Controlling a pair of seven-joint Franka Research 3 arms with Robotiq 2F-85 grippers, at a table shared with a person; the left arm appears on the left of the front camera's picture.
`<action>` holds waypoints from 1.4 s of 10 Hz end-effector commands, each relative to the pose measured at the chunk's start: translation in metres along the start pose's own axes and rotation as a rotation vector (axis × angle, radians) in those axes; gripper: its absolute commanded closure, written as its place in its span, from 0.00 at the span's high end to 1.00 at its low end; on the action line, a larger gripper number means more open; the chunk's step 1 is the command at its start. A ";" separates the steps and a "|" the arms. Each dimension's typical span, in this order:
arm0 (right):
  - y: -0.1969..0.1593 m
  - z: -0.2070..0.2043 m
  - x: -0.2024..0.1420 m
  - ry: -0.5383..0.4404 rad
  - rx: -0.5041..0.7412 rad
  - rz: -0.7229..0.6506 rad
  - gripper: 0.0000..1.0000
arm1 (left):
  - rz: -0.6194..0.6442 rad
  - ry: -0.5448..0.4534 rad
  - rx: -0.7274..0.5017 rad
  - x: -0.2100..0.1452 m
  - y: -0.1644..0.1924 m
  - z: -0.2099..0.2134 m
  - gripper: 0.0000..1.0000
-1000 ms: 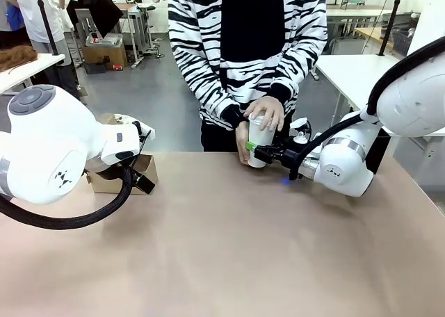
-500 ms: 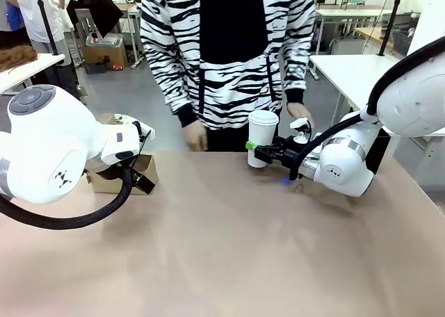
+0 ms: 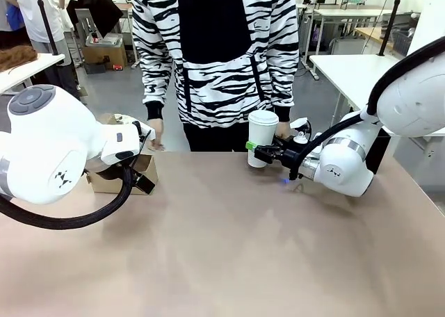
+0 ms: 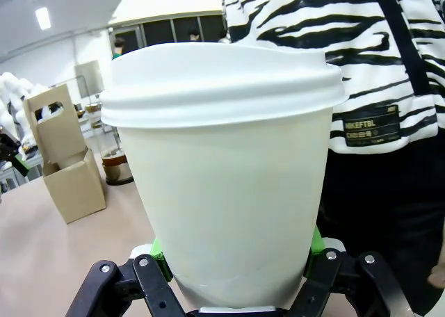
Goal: Pour a drink into a cup and package it in a carrier.
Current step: When a person places the Paper Cup Lid on the 600 ml Paper Cup , lift the 600 ml Paper Cup.
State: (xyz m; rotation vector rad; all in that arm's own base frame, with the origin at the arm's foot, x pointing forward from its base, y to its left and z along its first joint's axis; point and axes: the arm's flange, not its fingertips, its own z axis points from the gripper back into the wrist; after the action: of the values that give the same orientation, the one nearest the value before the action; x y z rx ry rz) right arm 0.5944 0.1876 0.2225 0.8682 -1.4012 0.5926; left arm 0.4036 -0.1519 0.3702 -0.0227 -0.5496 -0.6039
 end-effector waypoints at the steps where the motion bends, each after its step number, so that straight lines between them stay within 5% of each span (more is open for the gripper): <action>1: 0.003 0.000 0.005 -0.011 -0.007 0.005 0.80 | 0.000 -0.001 -0.002 0.000 0.000 0.000 1.00; 5: 0.000 0.000 0.000 0.000 0.000 0.000 0.80 | 0.000 -0.001 -0.002 0.000 0.000 0.000 1.00; 9: 0.046 0.033 0.125 0.039 0.062 0.127 0.80 | 0.000 -0.001 -0.002 0.000 0.000 0.000 1.00; 14: 0.113 0.103 0.254 0.079 0.040 0.080 0.80 | 0.000 -0.001 -0.002 0.000 0.000 0.000 1.00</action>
State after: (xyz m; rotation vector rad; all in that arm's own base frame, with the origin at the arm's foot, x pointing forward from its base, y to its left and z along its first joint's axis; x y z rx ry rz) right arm 0.4904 0.1413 0.4712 0.8203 -1.3883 0.7320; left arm 0.4037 -0.1525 0.3705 -0.0227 -0.5504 -0.6051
